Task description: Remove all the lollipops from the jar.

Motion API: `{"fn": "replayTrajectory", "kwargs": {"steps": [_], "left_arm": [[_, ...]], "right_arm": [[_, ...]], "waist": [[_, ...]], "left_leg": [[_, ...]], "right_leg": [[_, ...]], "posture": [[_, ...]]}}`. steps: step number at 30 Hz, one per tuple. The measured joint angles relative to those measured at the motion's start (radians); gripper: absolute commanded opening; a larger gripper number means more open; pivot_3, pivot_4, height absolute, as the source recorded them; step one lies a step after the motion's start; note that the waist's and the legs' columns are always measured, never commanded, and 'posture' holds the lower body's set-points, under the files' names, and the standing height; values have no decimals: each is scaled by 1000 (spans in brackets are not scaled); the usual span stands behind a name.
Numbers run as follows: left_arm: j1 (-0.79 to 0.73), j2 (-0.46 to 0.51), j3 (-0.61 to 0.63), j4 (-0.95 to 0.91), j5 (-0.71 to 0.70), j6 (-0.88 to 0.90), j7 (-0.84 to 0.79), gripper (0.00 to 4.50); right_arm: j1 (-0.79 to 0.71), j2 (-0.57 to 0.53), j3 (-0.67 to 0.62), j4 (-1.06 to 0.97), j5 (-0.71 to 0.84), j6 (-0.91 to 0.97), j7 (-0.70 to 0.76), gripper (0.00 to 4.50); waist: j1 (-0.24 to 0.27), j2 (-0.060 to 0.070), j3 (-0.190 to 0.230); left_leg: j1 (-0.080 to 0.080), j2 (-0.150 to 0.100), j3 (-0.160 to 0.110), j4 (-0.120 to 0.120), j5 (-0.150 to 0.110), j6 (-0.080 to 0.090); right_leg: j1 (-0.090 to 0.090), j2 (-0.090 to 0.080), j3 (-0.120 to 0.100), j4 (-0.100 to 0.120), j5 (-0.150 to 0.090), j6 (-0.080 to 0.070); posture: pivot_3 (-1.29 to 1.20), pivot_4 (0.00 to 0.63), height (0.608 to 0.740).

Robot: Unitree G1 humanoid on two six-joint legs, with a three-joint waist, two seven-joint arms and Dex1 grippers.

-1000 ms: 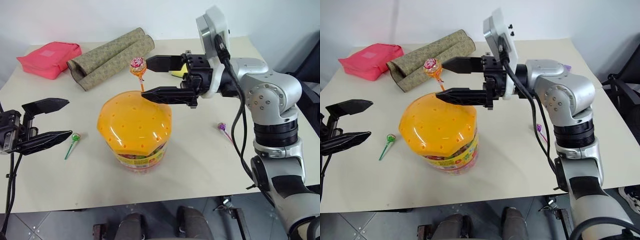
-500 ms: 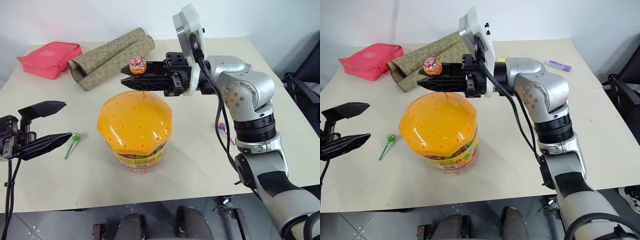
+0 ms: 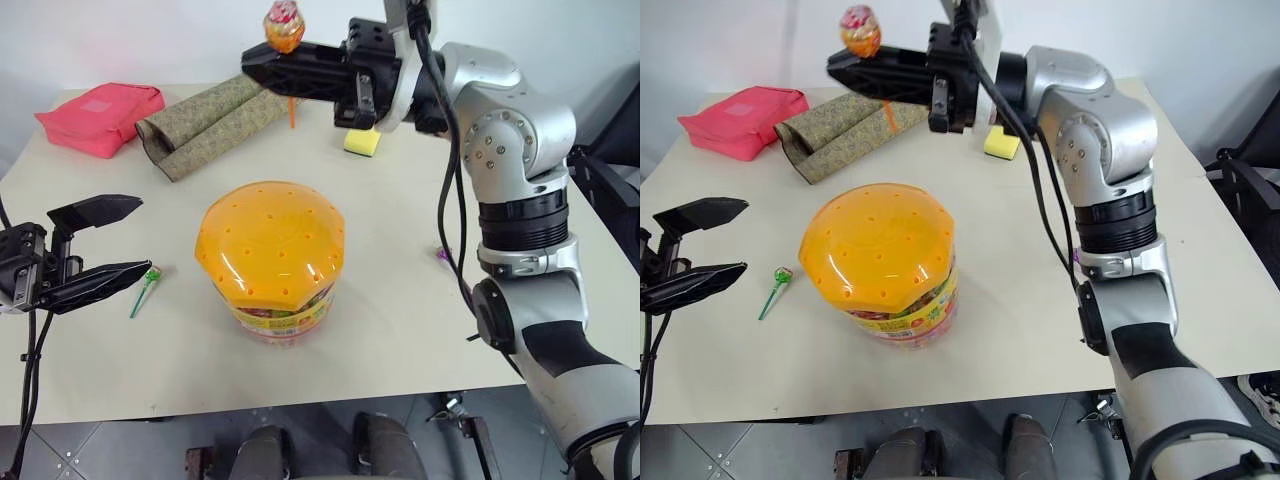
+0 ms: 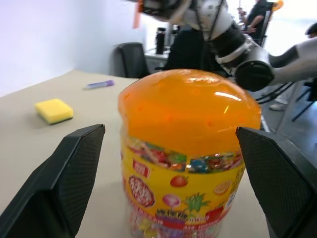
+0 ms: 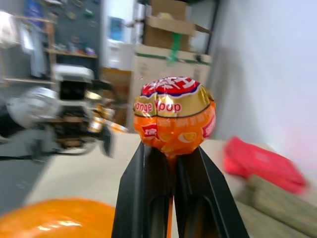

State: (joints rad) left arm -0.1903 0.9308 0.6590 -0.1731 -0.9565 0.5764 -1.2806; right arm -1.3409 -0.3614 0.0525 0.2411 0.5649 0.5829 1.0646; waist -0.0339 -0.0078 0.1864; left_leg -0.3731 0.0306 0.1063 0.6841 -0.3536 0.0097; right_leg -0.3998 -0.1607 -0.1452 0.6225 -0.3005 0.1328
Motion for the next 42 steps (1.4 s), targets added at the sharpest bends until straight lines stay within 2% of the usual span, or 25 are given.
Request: {"fn": "replayTrajectory", "kwargs": {"steps": [3,6,10,14,16,19,21,31,34,42], "left_arm": [[-5,12,-10,26,1,0,-15,4500],[-5,19,-14,35,4,0,-35,4500],[8,41,-8,69,21,-4,-62,4500],[28,63,3,73,38,-13,-77,4500],[72,78,21,83,59,-20,-98,4500],[112,82,32,134,98,-35,-120,4500],[119,84,32,142,107,-36,-116,4500],[177,84,51,127,135,-7,-45,4500],[181,84,58,110,141,5,-4,4500],[231,100,58,107,216,53,113,4500]], "right_arm": [[4,-101,-22,1,-27,29,-13,34],[74,-258,-26,-53,-53,126,-32,34],[276,-466,-23,-104,-105,280,-61,34],[455,-584,-37,-128,-145,342,-97,34],[608,-645,-67,-129,-166,353,-114,34],[787,-650,-83,-68,-192,377,-162,34],[830,-640,-101,-52,-190,386,-182,34],[879,-609,-181,-6,-191,346,-232,34],[859,-587,-191,12,-192,320,-252,767],[841,-575,-211,39,-191,287,-269,3471]], "waist": [[2,0,0],[6,-1,0],[7,0,0],[1,0,0],[5,0,0],[6,0,0],[3,1,1],[5,1,1],[5,1,1],[6,1,1]], "left_leg": [[-1,0,0,-1,0,0],[-2,0,0,-1,0,0],[-3,0,1,-1,-1,0],[-3,1,6,-2,0,0],[-3,1,7,-3,0,0],[-3,0,11,-2,0,0],[-2,1,13,-2,0,0],[1,1,14,-2,0,0],[1,1,14,-1,0,0],[0,1,14,-1,0,0]], "right_leg": [[-2,0,0,0,0,0],[-2,0,0,0,0,0],[-3,-1,0,-2,0,0],[-7,0,3,-1,0,0],[-8,0,3,-1,0,0],[-9,0,7,-1,0,0],[-10,0,10,0,0,1],[-10,0,13,3,0,0],[-10,0,13,3,0,0],[-10,0,12,3,0,0]], "posture": [[0,150,740],[0,150,740],[0,150,740],[0,150,740],[0,150,740],[0,150,740],[0,150,740],[0,150,740],[0,150,740],[0,150,740]]}}
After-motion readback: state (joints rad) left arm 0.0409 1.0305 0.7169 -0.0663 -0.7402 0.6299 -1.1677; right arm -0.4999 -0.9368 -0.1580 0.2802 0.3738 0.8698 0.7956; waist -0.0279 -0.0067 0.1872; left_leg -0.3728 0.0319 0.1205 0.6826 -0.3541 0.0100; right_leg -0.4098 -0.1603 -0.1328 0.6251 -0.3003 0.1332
